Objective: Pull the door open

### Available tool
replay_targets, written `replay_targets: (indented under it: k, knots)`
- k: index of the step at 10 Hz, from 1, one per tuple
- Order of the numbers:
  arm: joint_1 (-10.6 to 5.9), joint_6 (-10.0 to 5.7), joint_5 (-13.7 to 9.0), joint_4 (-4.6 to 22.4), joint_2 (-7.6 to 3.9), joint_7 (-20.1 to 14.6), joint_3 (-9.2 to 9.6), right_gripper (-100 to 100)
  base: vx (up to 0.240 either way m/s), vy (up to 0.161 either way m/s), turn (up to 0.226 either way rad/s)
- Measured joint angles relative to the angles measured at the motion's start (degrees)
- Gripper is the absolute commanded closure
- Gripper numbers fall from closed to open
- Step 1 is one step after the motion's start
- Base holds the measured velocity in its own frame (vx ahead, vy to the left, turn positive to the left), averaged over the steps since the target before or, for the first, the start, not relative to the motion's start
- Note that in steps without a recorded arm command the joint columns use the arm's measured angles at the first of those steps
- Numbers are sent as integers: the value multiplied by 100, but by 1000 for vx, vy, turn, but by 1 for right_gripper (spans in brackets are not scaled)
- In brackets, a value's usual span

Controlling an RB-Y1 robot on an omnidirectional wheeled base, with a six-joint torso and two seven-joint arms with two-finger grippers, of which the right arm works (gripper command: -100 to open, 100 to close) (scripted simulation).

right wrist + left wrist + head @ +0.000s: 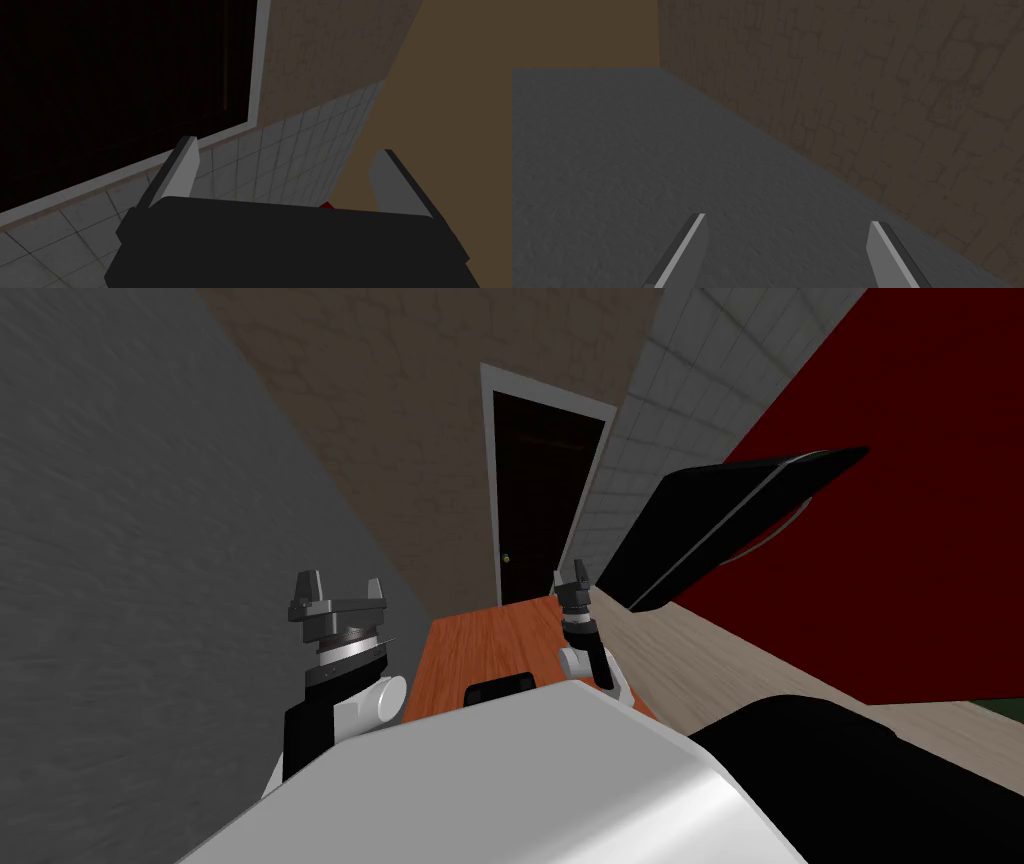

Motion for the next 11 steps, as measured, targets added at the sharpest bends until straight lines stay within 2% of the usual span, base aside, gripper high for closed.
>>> replay_targets:
  k: [5,7,11]
  knots:
    - [-93,-211,-418,603,-154,-538,98,-100,160,-2,101]
    - [-96,-274,-599,793,-234,-778,122,-100,111,-4,70]
    - [-157,-472,-896,1279,-311,-1172,238,-100,89,-7,88]
